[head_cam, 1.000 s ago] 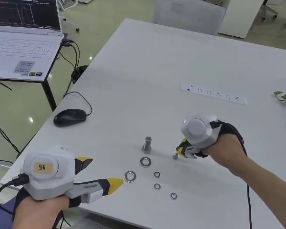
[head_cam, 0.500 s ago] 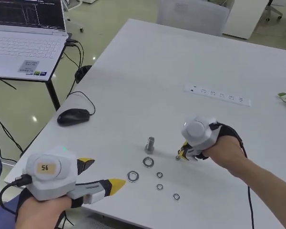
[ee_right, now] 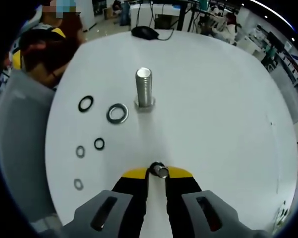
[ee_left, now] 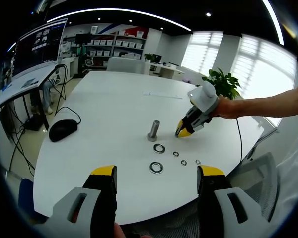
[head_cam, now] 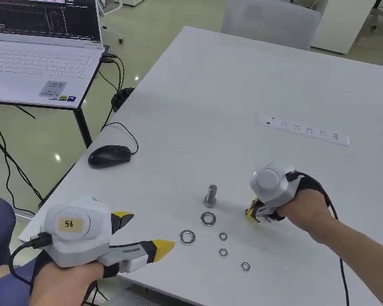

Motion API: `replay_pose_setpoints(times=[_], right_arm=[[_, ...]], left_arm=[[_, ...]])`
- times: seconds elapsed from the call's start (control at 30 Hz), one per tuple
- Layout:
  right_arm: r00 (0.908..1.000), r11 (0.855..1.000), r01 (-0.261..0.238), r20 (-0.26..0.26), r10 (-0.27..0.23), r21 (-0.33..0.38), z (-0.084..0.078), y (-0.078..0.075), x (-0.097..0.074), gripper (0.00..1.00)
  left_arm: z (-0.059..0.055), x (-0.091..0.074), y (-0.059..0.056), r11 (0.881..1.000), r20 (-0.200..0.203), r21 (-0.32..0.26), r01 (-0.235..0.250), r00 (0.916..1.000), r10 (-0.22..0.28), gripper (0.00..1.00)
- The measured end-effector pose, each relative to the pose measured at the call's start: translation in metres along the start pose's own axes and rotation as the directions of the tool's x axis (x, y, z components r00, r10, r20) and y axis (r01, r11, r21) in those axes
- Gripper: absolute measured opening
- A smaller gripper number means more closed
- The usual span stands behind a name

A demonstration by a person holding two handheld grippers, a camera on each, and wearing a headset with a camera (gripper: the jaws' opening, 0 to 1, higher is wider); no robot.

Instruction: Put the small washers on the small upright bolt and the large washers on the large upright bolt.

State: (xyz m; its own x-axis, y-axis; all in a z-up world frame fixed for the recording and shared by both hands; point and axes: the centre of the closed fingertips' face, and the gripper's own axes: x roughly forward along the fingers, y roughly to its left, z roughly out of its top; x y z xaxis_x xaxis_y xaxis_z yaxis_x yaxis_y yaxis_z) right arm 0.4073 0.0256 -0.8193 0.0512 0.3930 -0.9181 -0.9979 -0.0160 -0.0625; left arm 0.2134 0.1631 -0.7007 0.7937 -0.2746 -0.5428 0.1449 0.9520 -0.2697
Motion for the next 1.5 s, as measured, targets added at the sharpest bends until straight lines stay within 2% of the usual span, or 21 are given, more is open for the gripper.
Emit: replay_pose_setpoints(times=[0.17,0.33,0.5,0.53,0.63,0.7,0.8,0.87,1.1,1.17,1.27,1.5], right_arm=[[0.9999,1.000,-0.003,-0.010,0.003,0.006,-0.002,0.001,0.000,0.21],[0.9991,0.998,-0.005,0.043,0.002,0.068,0.000,-0.001,-0.010,0.23],[0.9972,0.992,0.000,0.074,-0.009,0.125,-0.010,-0.004,-0.022,0.25],[0.9973,0.988,-0.007,0.073,-0.005,0.156,-0.014,-0.003,-0.025,0.25],[0.9956,0.983,-0.016,0.094,-0.002,0.181,-0.023,0.000,-0.032,0.26],[0.9939,0.980,-0.030,0.110,0.008,0.196,-0.029,0.007,-0.036,0.28],[0.9928,0.984,-0.033,0.120,0.012,0.177,-0.036,0.019,-0.040,0.36],[0.9923,0.991,-0.042,0.121,0.026,0.125,-0.041,0.031,-0.042,0.35],[0.9929,0.995,-0.061,0.107,0.053,0.080,-0.054,0.062,-0.037,0.39],[0.9927,0.995,-0.069,0.104,0.061,0.072,-0.054,0.070,-0.035,0.39],[0.9861,0.991,-0.118,0.126,0.109,0.068,-0.049,0.086,-0.032,0.40],[0.9837,0.990,-0.138,0.113,0.140,-0.030,-0.042,0.110,-0.025,0.37]], left_arm=[[0.001,0.000,-0.002,1.000,-0.002,0.005,0.004,1.0000,-0.004,0.65],[0.002,0.002,-0.002,1.000,-0.003,0.010,0.007,1.0000,-0.007,0.65],[0.005,0.003,-0.006,1.000,-0.001,0.017,0.016,0.9999,-0.016,0.65],[0.006,0.004,-0.007,1.000,-0.002,0.019,0.018,0.9998,-0.018,0.64],[0.005,0.005,-0.008,0.999,-0.003,0.023,0.023,0.9997,-0.023,0.64],[0.007,0.006,-0.010,0.999,-0.003,0.026,0.027,0.9996,-0.027,0.64],[0.009,0.008,-0.011,0.999,-0.002,0.034,0.032,0.9995,-0.032,0.64],[0.010,0.010,-0.013,0.999,-0.002,0.038,0.036,0.9994,-0.036,0.64],[0.019,0.014,-0.021,0.997,0.002,0.064,0.049,0.9988,-0.050,0.64],[0.020,0.013,-0.022,0.997,0.005,0.066,0.051,0.9987,-0.051,0.64],[0.020,0.013,-0.021,0.997,0.004,0.067,0.048,0.9988,-0.048,0.64],[0.018,0.010,-0.017,0.997,0.004,0.061,0.037,0.9993,-0.037,0.64]])
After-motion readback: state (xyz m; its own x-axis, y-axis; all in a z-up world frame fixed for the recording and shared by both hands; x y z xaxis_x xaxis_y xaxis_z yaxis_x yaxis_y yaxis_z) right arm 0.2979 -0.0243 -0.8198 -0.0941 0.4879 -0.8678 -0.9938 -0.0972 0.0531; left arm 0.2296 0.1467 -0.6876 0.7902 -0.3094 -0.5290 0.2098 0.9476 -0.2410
